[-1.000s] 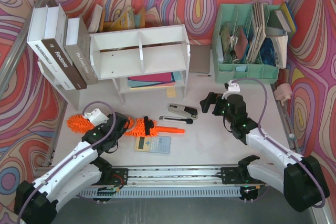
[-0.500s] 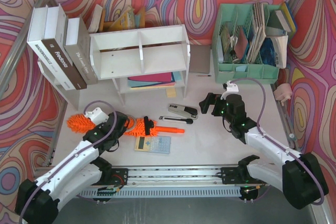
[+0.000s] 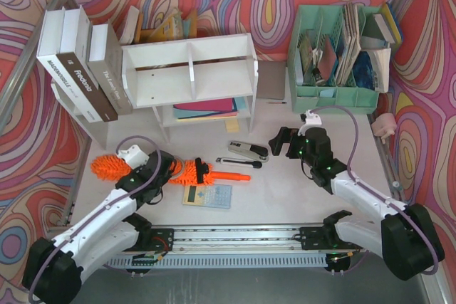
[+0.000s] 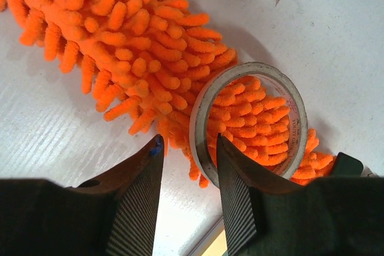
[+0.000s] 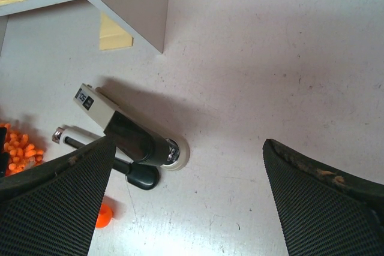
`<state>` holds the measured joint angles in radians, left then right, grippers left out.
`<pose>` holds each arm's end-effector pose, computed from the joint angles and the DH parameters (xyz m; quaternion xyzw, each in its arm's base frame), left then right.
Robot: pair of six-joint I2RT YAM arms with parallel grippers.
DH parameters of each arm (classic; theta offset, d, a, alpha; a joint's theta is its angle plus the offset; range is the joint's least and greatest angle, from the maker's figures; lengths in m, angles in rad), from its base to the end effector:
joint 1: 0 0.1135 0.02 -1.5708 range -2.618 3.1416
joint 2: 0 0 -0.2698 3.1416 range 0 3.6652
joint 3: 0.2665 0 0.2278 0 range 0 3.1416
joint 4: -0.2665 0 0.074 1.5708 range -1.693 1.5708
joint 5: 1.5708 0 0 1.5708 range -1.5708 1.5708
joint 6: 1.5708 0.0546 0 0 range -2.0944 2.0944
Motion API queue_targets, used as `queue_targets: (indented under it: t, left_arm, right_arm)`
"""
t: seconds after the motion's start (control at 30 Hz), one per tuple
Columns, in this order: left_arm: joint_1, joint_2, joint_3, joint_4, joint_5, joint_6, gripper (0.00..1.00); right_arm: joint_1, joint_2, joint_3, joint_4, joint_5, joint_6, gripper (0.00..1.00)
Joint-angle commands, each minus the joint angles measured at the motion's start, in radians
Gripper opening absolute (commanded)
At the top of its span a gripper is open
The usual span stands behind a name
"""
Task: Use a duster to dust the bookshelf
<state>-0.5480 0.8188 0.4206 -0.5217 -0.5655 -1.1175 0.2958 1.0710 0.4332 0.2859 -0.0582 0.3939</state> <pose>0.1299 -0.0450 0.1851 -0.3412 0.8482 -0.0493 0.4022 0.2130 0.0682 0.2234 0.0236 0.8194 0.2159 0.5304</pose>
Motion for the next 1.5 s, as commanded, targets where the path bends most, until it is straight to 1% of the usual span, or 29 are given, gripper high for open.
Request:
queue_targets:
  t: [0.0, 0.17, 0.3, 0.53, 0.67, 0.93, 1.03, 1.2, 1.27, 1.47]
  left_arm:
    - [0.014, 0.021, -0.025, 0.054, 0.016, 0.026, 0.43]
    - [0.023, 0.057, -0.01, 0.063, 0.035, 0.039, 0.36]
    - [0.024, 0.051, -0.01, 0.048, 0.031, 0.031, 0.31]
    - [0.025, -0.001, 0.002, -0.019, 0.021, 0.03, 0.28]
    - [0.024, -0.024, 0.003, -0.048, 0.009, 0.03, 0.24]
    - [0.024, -0.075, 0.035, -0.119, 0.025, 0.022, 0.23]
    - [0.024, -0.107, 0.045, -0.177, 0.043, 0.0, 0.2]
    - [0.024, -0.183, 0.054, -0.303, 0.074, -0.048, 0.21]
    - [0.025, -0.185, 0.073, -0.364, 0.087, -0.069, 0.21]
    - [0.024, -0.172, 0.086, -0.453, 0.153, -0.099, 0.2]
  right_arm:
    - [0.005, 0.014, 0.032, 0.019, -0.014, 0.009, 0.98]
    - [0.005, 0.015, 0.033, 0.017, -0.014, 0.01, 0.98]
    - [0.005, 0.017, 0.034, 0.016, -0.012, 0.009, 0.98]
    - [0.005, 0.02, 0.034, 0.018, -0.014, 0.011, 0.98]
    - [0.005, 0.02, 0.034, 0.018, -0.012, 0.011, 0.98]
    - [0.005, 0.017, 0.033, 0.013, -0.008, 0.012, 0.98]
    - [0.005, 0.019, 0.035, 0.011, -0.008, 0.013, 0.99]
    - [0.004, 0.017, 0.033, 0.011, -0.007, 0.013, 0.98]
    - [0.005, 0.019, 0.034, 0.011, -0.006, 0.012, 0.98]
    - [0.005, 0.02, 0.039, 0.008, -0.005, 0.013, 0.98]
